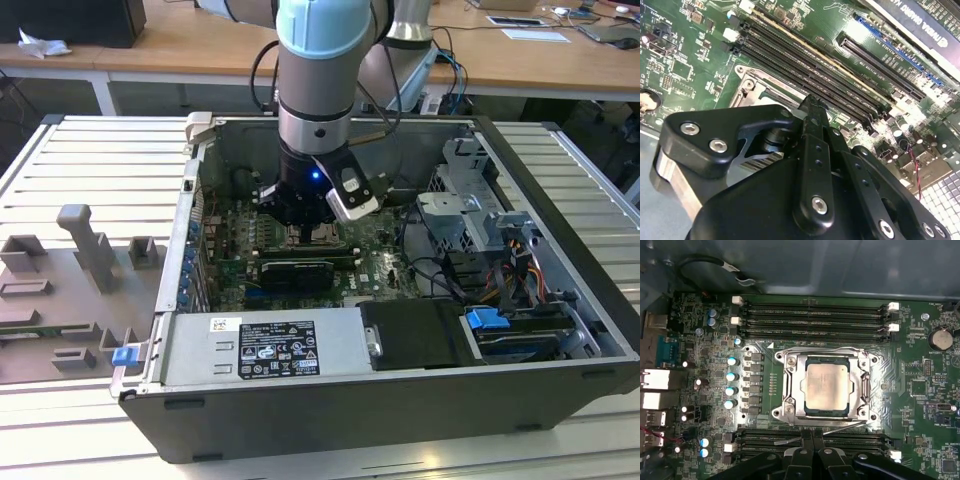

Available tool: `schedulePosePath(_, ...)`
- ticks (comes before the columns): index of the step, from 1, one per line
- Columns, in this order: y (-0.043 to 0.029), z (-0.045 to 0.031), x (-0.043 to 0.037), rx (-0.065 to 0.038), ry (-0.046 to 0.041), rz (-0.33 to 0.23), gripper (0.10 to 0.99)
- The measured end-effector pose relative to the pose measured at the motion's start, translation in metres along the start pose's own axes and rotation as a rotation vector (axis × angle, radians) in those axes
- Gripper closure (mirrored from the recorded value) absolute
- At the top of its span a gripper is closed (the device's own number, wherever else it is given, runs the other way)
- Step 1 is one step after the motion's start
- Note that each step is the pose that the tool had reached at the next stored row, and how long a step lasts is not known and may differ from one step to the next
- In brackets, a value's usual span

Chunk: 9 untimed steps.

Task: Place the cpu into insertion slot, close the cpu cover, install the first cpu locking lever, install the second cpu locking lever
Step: 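Install the second cpu locking lever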

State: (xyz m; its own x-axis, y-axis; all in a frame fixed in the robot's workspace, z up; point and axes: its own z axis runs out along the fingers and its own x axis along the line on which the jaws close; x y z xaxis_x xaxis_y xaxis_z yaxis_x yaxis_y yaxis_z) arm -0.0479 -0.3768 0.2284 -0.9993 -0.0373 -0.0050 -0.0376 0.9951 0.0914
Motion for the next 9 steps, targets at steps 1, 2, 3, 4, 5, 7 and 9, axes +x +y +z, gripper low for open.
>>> schedulePosePath(1, -0.0004, 0.0007, 0.0006, -0.001, -0.0002, 0.0, 0.98)
schedulePosePath(2, -0.0006, 0.0012, 0.0008, -0.002, -0.0002, 0.0, 0.98)
schedulePosePath(3, -0.0009, 0.0014, 0.0014, -0.003, -0.0002, 0.0, 0.98)
schedulePosePath(4, -0.0011, 0.0016, 0.0023, -0.003, -0.0002, 0.0, 0.98)
schedulePosePath(5, -0.0011, 0.0019, 0.0029, -0.004, -0.0003, 0.0, 0.98)
schedulePosePath(7, -0.0014, 0.0056, 0.0045, -0.004, -0.0002, 0.0, 0.98)
schedulePosePath(9, -0.0023, 0.01, 0.0075, -0.007, -0.0002, 0.0, 0.98)
